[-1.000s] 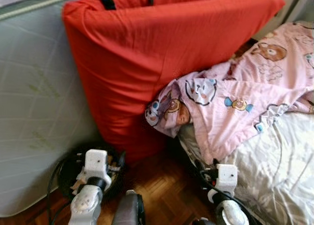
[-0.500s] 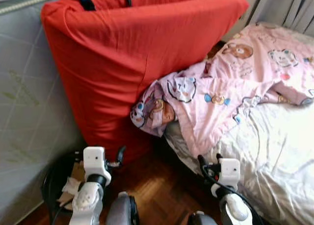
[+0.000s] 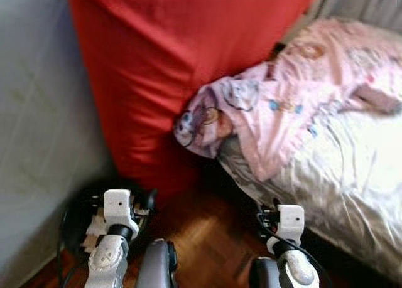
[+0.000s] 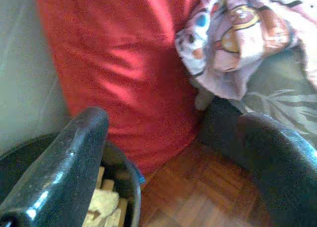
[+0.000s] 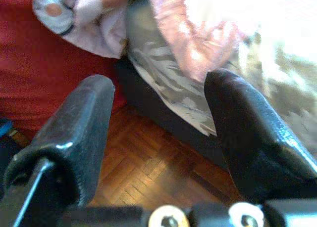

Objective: Clean up the room

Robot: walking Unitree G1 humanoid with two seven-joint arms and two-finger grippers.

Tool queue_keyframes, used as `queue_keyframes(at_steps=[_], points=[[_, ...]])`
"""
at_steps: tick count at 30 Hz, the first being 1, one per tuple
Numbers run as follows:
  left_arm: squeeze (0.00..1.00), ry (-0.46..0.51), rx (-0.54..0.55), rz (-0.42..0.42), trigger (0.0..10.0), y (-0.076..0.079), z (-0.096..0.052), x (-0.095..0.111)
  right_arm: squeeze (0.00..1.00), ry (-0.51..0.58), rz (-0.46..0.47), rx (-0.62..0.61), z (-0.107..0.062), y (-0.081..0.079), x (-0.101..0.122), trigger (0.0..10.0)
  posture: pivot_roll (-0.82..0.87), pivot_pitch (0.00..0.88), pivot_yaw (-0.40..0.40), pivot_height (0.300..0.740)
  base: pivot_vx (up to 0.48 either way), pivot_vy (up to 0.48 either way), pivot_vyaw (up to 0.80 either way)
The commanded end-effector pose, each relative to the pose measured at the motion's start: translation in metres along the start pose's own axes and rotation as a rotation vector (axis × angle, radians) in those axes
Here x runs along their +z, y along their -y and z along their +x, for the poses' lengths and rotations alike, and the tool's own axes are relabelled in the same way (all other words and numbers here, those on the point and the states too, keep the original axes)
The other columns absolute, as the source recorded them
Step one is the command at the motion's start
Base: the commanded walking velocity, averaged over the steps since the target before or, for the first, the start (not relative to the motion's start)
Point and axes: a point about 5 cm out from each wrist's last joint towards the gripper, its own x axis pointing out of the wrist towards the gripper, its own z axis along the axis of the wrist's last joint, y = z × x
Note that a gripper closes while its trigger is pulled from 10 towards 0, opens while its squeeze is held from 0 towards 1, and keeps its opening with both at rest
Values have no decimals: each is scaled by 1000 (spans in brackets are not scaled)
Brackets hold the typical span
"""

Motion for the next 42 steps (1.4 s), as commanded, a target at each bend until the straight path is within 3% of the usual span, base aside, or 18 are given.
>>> queue_keyframes(at_steps=[1,12,18,26,29,32,33,34,42], points=[[0,-5,-11,-11,10000,4,0,0,0,-7,5,-17,-2,4,-2,10000,-9,156,-21,616,356,0,0],[0,-3,-5,-20,10000,2,1,0,0,-10,2,-18,-1,8,-2,10000,-6,155,-23,616,409,0,0],[0,-1,-1,-22,10000,1,-2,0,0,-42,-34,87,-2,-1,-6,10000,-6,164,-27,616,426,0,267],[0,-1,-7,-27,10000,2,-2,0,0,-123,4,26,-3,6,-17,10000,-7,174,-27,616,40,0,100],[0,0,-9,-25,10000,3,-2,1,0,-155,88,-31,1,9,-20,10000,-7,180,-26,616,0,0,0],[0,11,-10,-12,10000,3,0,6,0,-217,230,-113,10,13,-23,10000,17,205,-18,616,0,0,0],[0,16,-12,-13,10000,3,1,7,749,-232,255,-122,13,12,-23,10000,19,207,-17,616,0,0,0],[0,20,-16,-13,10000,3,2,9,1000,-246,276,-120,15,11,-23,10000,24,211,-15,616,0,0,0],[0,42,-40,-1,10000,7,1,18,1000,-288,299,-185,30,15,-14,10000,83,271,-8,616,0,0,0]])
